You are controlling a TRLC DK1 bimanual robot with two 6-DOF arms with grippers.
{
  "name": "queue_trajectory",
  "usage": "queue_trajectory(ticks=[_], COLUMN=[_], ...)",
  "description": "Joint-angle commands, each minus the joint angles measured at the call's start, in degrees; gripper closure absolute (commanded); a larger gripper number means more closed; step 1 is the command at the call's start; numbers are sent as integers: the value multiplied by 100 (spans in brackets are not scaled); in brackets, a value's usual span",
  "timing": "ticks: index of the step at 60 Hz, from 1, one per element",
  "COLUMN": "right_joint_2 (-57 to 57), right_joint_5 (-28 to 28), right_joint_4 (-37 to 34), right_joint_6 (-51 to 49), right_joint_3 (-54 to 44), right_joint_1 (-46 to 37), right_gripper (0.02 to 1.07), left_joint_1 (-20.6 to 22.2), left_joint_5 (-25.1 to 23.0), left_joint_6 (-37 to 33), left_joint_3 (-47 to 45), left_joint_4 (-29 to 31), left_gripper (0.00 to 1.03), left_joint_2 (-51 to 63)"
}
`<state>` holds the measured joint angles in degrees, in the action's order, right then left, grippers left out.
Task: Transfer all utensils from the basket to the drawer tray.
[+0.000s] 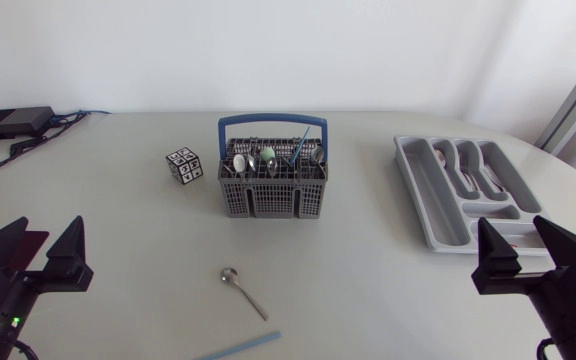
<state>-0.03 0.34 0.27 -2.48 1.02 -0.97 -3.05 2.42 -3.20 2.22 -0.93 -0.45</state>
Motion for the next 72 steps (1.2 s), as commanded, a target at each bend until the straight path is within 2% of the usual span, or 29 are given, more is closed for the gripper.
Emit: queue_trajectory(ticks=[1, 8, 27, 43, 54, 72], right_joint_2=[-32, -23, -41, 135, 1163, 3176], right_joint_5=[80, -34, -60, -60, -78, 36], right_joint_4=[17, -45, 43, -19, 105, -309], right_joint_6=[354, 775, 688, 688, 688, 775], right_joint_3=[-119, -110, -110, 259, 848, 1990], right_joint_1=[-114, -377, -316, -122, -43, 923], right_gripper=[7, 7, 7, 7, 7, 7], left_joint_1=[85, 164, 191, 164, 191, 366], left_joint_5=[-4, -4, -4, 5, 5, 66], left_joint_6=[127, 259, 276, 303, 426, 777], left_joint_3=[-213, -213, -213, 358, 868, 1967], left_joint_4=[110, 110, 40, 119, 119, 172], left_gripper=[4, 4, 4, 4, 4, 5], left_joint_2=[-17, -26, -34, -17, 537, 2805])
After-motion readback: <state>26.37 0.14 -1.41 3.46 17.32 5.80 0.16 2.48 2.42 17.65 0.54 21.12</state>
